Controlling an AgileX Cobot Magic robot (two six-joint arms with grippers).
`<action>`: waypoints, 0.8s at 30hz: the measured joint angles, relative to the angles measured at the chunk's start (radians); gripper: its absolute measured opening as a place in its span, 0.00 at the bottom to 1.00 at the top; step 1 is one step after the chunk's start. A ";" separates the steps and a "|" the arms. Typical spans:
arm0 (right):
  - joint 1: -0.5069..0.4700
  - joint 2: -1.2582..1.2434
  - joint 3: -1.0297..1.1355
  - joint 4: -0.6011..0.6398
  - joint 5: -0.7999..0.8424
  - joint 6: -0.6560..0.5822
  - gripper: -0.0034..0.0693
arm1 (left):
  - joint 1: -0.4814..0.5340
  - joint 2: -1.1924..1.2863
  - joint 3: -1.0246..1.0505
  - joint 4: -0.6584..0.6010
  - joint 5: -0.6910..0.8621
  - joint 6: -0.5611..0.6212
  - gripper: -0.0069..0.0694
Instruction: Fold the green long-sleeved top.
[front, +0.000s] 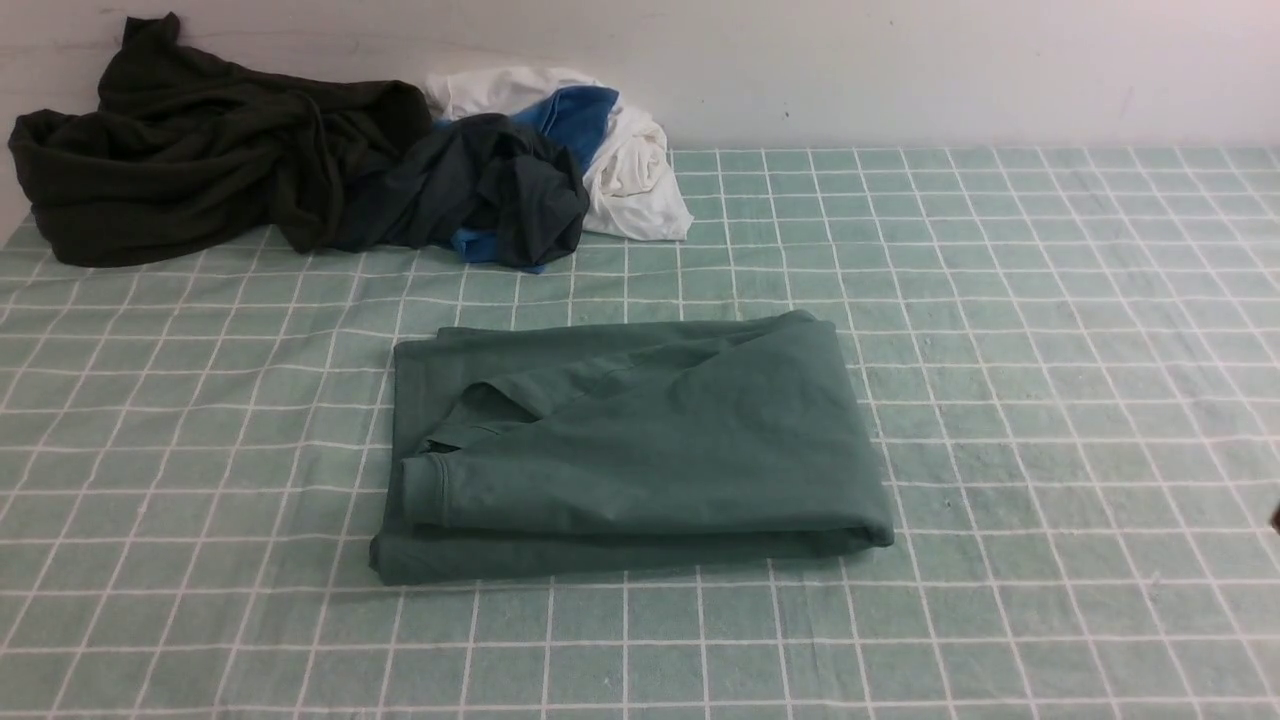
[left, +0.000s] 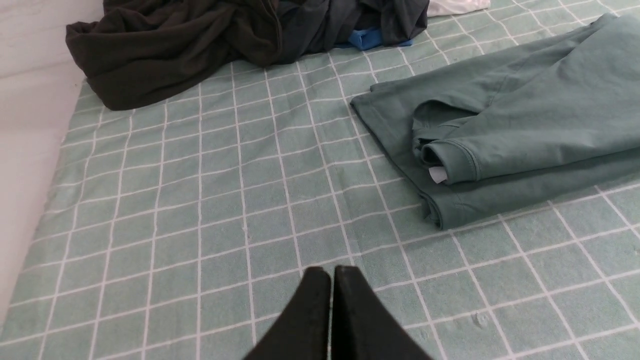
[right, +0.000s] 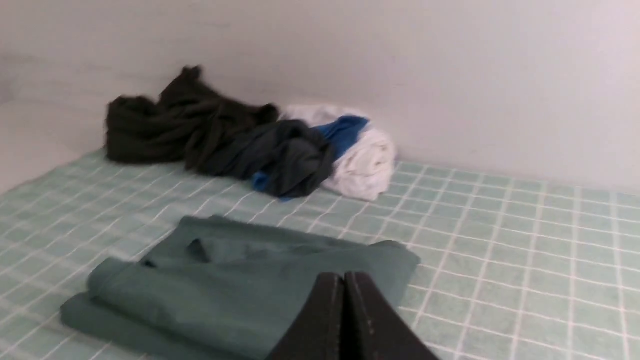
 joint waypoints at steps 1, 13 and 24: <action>-0.041 -0.048 0.044 -0.001 -0.033 0.027 0.03 | 0.000 0.000 0.000 0.000 0.000 0.000 0.09; -0.434 -0.255 0.293 -0.035 0.044 0.091 0.03 | 0.000 0.000 0.000 0.002 0.002 0.000 0.09; -0.394 -0.255 0.291 -0.075 0.103 0.102 0.03 | 0.000 0.000 0.000 0.003 0.003 0.000 0.09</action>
